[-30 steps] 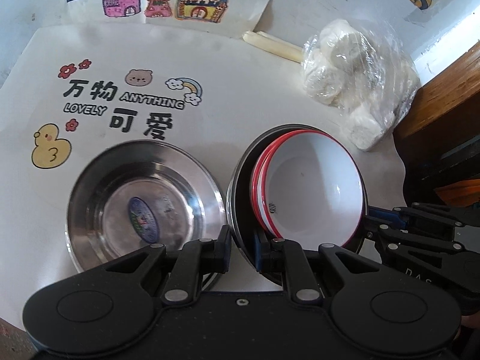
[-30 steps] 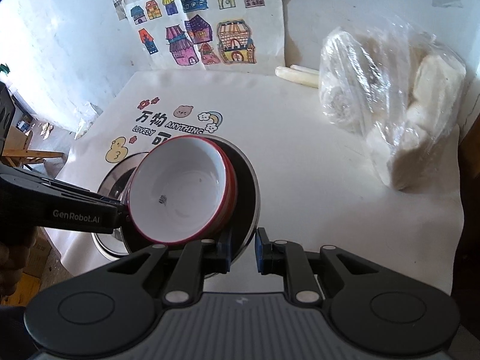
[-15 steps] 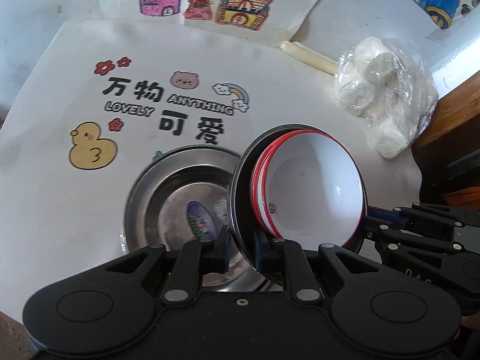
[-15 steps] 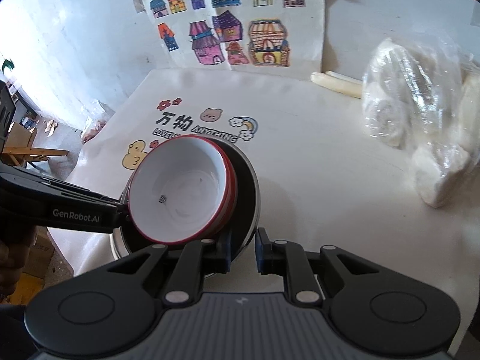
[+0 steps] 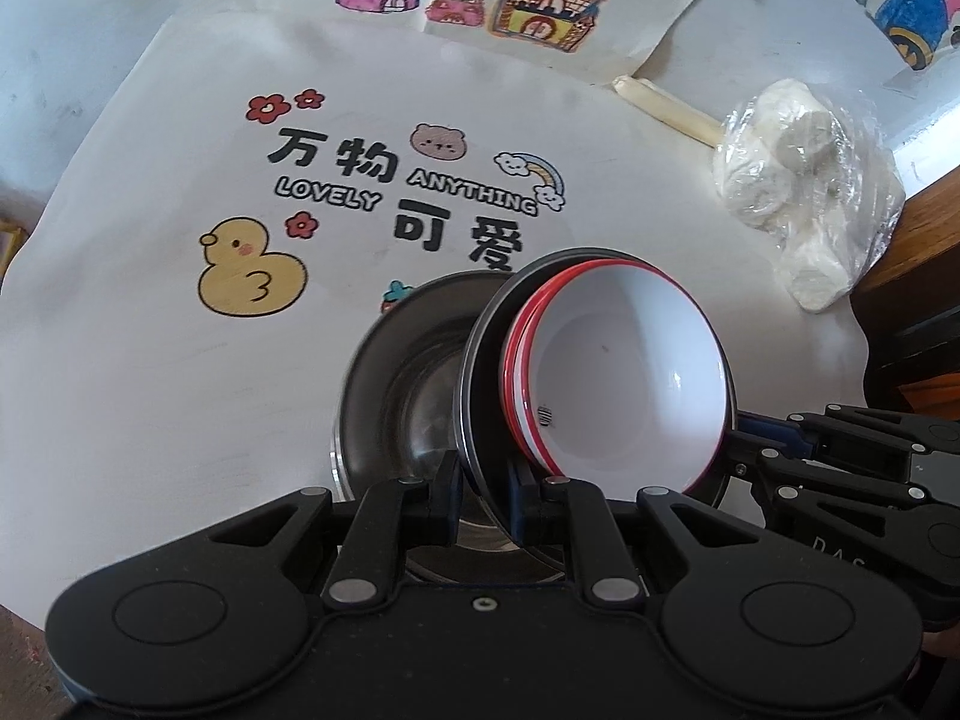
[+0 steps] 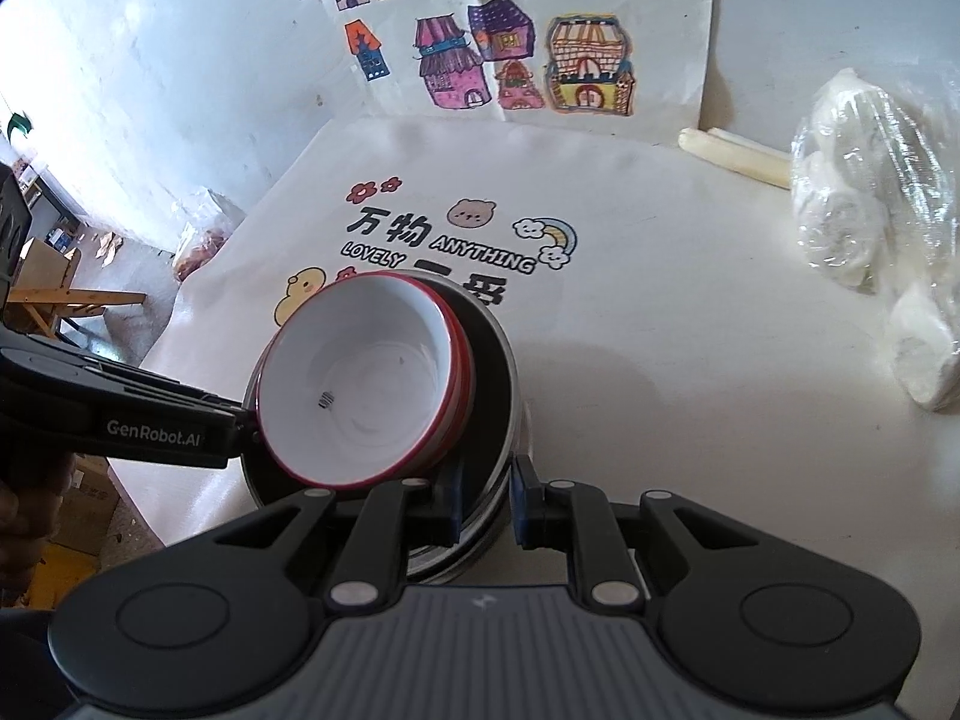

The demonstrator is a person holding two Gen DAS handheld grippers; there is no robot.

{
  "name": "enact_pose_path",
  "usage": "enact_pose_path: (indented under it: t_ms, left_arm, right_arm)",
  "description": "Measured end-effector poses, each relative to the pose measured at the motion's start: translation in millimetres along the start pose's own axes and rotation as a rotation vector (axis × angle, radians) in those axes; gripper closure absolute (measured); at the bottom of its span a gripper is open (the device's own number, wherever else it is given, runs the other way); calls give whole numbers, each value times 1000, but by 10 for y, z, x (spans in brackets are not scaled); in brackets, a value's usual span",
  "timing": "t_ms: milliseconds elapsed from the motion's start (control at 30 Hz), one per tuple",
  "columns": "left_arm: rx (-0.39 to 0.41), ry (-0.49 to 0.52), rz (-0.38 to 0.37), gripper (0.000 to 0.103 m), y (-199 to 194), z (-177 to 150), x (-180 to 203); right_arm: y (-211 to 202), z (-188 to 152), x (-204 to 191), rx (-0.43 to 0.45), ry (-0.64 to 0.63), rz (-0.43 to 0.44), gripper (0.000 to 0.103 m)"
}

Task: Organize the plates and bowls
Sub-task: 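Lift the nested bowl stack with both tools and carry it over the steel plates, then lower the bowl stack with both tools onto the steel plate stack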

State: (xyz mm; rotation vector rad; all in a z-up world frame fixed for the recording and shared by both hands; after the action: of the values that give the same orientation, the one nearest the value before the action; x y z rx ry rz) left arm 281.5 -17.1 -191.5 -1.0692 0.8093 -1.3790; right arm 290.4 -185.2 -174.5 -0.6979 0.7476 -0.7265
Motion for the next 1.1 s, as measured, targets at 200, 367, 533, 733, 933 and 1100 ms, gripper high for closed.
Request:
enact_pose_path:
  t_ms: [200,367,533,733,933,1100]
  left_arm:
    - [-5,4,6,87,24,16,-85]
    - [-13,7,15,87,54,32,-136]
    - [-27,10,20,87,94,32,-158]
    - [-40,12,24,87,131,39,-168]
    - [-55,9,29,87,171,38,-174]
    - [-72,13,37,87,204,29,-180]
  right_arm:
    - [89,11,-49,-3,8,5,85]
    - [160,30,-78,-1,15,13,85]
    - [207,25,-81,-6,23,18,85]
    - [243,25,-75,-15,34,21,85]
    - [290,21,-72,-30,43,26,85]
    - [322,4,-76,-44,49,26,85]
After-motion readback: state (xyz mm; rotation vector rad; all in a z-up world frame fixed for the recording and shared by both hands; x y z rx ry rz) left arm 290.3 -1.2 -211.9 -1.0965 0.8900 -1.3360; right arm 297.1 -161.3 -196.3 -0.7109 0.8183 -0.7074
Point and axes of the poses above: each gripper's, at about its wrist camera, not at the fingertips, and y roughly the way its jaws point, x to its right, z to its top, the point moved 6 cm from there along y, roughly the way its jaws point, and after that the axes turned 11 degrees about z, right-handed, at the moved point
